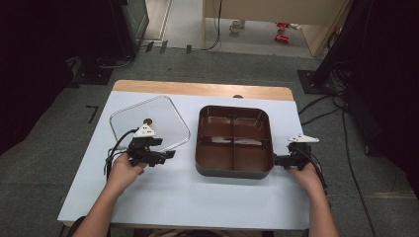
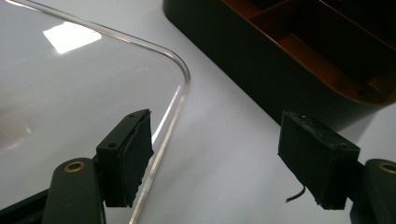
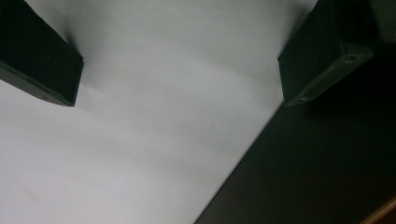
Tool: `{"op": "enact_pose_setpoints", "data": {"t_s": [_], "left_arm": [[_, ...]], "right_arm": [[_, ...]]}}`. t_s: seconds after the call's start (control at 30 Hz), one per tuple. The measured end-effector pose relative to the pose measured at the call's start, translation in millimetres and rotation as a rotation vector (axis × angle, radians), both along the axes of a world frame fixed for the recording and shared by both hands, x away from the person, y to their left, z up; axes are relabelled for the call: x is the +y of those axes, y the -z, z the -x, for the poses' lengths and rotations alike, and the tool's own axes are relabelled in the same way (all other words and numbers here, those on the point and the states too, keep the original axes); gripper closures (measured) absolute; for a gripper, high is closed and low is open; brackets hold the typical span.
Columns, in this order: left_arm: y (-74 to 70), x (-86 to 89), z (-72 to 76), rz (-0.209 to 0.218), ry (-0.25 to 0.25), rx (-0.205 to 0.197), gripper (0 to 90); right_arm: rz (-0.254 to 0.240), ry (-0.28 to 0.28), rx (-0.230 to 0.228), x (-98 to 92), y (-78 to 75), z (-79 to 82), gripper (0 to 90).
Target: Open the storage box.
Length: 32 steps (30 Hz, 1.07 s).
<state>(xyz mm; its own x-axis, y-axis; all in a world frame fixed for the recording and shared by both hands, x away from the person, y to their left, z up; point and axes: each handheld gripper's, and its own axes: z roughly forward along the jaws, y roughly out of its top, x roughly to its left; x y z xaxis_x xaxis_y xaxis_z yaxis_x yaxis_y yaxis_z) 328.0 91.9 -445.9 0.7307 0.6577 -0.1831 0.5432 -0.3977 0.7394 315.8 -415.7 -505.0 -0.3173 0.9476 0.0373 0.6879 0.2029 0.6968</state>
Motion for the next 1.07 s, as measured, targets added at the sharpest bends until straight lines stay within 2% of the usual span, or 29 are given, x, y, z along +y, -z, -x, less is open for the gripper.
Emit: {"op": "enact_pose_setpoints", "data": {"t_s": [0.07,0.17,0.23,0.27,0.33,0.5,0.6,0.73,0.9,1.07], "left_arm": [[5.4,-2.2,3.8,0.006,0.024,0.026,26.1],[13.6,-7.0,8.2,0.031,0.034,0.067,25.3],[15.9,-11.4,10.7,0.007,0.045,0.063,24.9],[16.9,-12.9,11.7,-0.001,0.048,0.048,23.7],[19.7,-15.3,12.9,-0.004,0.041,0.035,22.9],[29.4,-21.9,11.3,-0.012,0.024,0.047,22.9],[35.6,-28.1,10.3,-0.059,0.002,0.023,22.9],[42.8,-34.4,10.1,-0.102,0.0,0.022,22.9],[45.3,-37.8,12.9,-0.123,0.019,-0.011,18.6],[49.4,-42.3,20.0,-0.171,0.026,-0.082,17.5]], "right_arm": [[0.0,0.0,0.0,0.0,0.0,0.0,0.0],[0.0,0.0,0.0,0.0,0.0,0.0,0.0],[0.0,0.0,0.0,0.0,0.0,0.0,0.0],[0.0,0.0,-0.001,0.0,0.0,0.0,0.0],[0.0,0.0,0.0,0.0,0.0,0.0,0.0],[0.0,0.0,0.0,0.0,0.0,0.0,0.0],[0.0,0.0,0.0,0.0,0.0,0.0,0.0],[0.0,-0.001,-0.001,0.0,0.0,0.0,0.0],[0.0,0.0,-0.001,0.0,0.0,0.0,0.0],[0.001,0.0,-0.001,0.0,0.0,0.1,0.0]]}}
